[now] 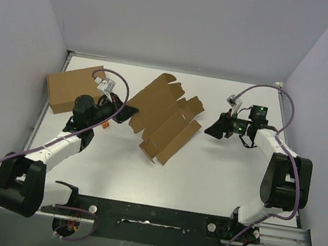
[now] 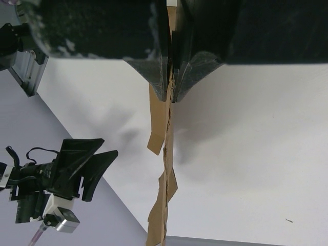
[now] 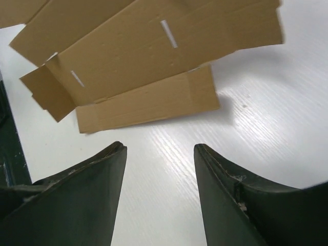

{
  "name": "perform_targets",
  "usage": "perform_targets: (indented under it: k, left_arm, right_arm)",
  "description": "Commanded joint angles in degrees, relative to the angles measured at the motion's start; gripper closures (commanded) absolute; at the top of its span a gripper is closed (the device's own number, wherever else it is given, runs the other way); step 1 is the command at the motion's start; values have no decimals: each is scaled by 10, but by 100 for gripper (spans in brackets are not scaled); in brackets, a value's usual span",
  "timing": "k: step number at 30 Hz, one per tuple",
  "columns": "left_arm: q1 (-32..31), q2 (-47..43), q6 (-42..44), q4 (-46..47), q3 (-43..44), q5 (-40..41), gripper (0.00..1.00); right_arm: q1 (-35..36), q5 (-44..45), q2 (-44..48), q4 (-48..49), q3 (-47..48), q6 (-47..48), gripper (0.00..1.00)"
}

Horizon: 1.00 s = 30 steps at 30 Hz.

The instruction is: Fold the paper box

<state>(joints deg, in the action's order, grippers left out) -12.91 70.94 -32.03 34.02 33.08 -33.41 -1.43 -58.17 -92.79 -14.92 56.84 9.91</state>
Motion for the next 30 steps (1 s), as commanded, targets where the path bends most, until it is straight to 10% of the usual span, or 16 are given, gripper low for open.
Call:
perform_targets:
  k: [1, 4, 6, 30]
  left_arm:
    - [6, 9, -6, 34, 20, -44, 100]
    - [6, 19, -2, 28, 30, -82, 100]
    - [6, 22, 0, 32, 33, -102, 100]
    - [10, 9, -2, 73, 8, -119, 100]
  right_arm:
    - [-39, 30, -2, 49, -3, -45, 49]
    - [-52, 62, -8, 61, -9, -66, 91]
    - [-54, 74, -13, 64, -11, -66, 100]
    - [5, 17, -48, -36, -3, 128, 100]
